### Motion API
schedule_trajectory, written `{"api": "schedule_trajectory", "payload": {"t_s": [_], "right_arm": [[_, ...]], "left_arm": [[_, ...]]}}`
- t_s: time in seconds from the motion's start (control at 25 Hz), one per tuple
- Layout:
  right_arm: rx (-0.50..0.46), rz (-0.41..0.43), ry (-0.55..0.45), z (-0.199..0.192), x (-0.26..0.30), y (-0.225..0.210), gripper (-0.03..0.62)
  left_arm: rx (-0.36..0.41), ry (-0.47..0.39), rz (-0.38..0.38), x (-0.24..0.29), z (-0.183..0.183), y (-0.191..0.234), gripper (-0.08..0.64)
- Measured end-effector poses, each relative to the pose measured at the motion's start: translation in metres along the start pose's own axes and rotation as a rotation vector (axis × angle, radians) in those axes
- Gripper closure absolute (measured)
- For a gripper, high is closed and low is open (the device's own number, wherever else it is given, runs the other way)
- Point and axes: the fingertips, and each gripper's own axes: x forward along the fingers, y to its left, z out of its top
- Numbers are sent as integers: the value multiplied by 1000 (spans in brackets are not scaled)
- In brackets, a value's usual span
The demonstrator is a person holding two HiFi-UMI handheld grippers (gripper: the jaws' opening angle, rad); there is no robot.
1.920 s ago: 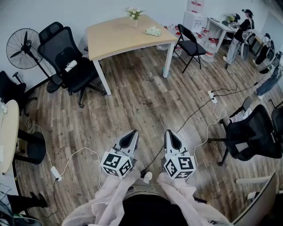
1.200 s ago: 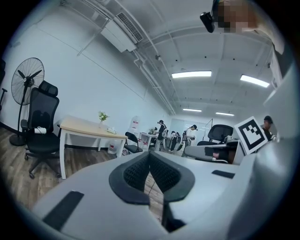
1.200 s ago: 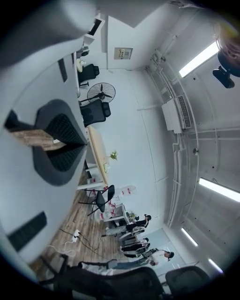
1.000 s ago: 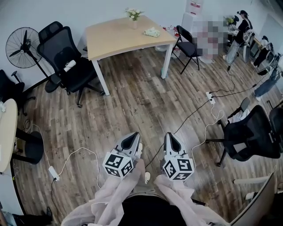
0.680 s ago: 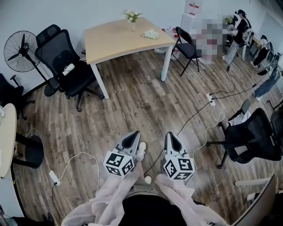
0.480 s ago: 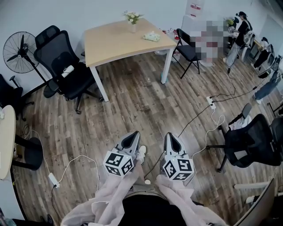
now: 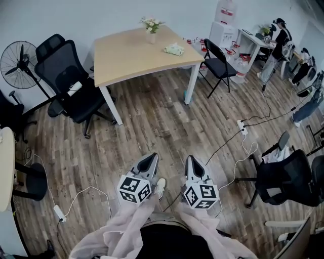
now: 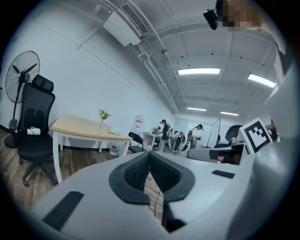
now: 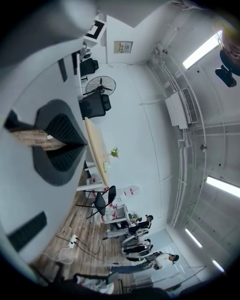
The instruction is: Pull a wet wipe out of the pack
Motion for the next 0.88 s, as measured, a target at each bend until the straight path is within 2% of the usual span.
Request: {"api": "schedule_trajectory", "payload": {"t_s": [0.4,0.6,0.88], "right_arm": [[5,-38,10,21,75,-29,581],[-7,-34,18,30,115,-36,581],[-12,-27,30,36,166,-46,581]], "left_arm": [[30,11,27,56,26,53,548],[13,17,29,87,35,79,548],[49,13,27,131,46,107,549]]}}
